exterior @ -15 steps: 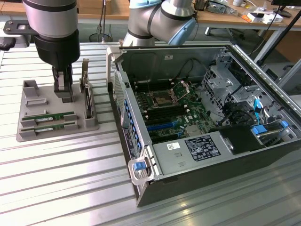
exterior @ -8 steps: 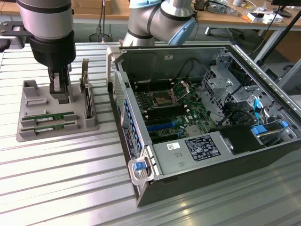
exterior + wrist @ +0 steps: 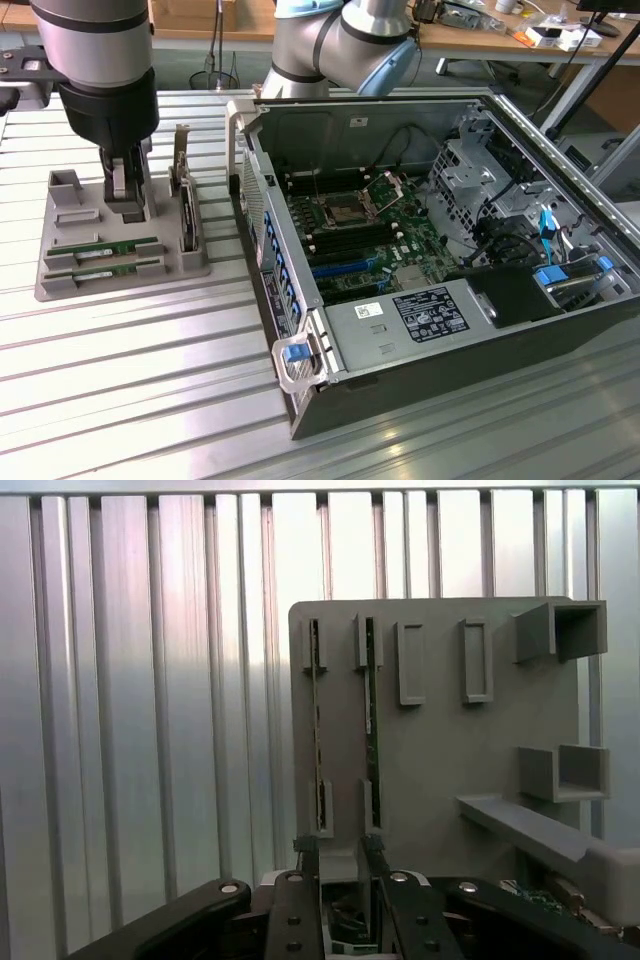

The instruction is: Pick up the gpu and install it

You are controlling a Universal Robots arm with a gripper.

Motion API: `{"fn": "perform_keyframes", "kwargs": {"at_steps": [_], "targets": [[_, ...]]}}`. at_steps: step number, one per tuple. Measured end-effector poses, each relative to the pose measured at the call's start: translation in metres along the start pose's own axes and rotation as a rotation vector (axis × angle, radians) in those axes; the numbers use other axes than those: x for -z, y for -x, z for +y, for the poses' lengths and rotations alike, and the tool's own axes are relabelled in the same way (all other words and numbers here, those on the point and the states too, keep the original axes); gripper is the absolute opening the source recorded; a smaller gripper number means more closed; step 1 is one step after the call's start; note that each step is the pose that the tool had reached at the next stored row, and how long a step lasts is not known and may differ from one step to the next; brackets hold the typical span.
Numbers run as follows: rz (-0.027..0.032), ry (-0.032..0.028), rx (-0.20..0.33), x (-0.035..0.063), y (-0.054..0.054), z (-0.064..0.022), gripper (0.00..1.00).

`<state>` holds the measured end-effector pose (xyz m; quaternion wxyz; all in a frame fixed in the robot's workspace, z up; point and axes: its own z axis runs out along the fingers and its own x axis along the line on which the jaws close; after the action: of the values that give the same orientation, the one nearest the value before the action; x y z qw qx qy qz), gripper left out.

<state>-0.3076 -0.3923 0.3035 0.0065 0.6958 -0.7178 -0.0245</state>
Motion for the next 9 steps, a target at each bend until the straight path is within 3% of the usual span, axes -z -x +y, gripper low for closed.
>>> {"fn": "perform_keyframes", "kwargs": {"at_steps": [9], "targets": [[0.0003, 0.0002, 0.005, -0.0046, -0.0024, 0.0004, 0.30]]}}
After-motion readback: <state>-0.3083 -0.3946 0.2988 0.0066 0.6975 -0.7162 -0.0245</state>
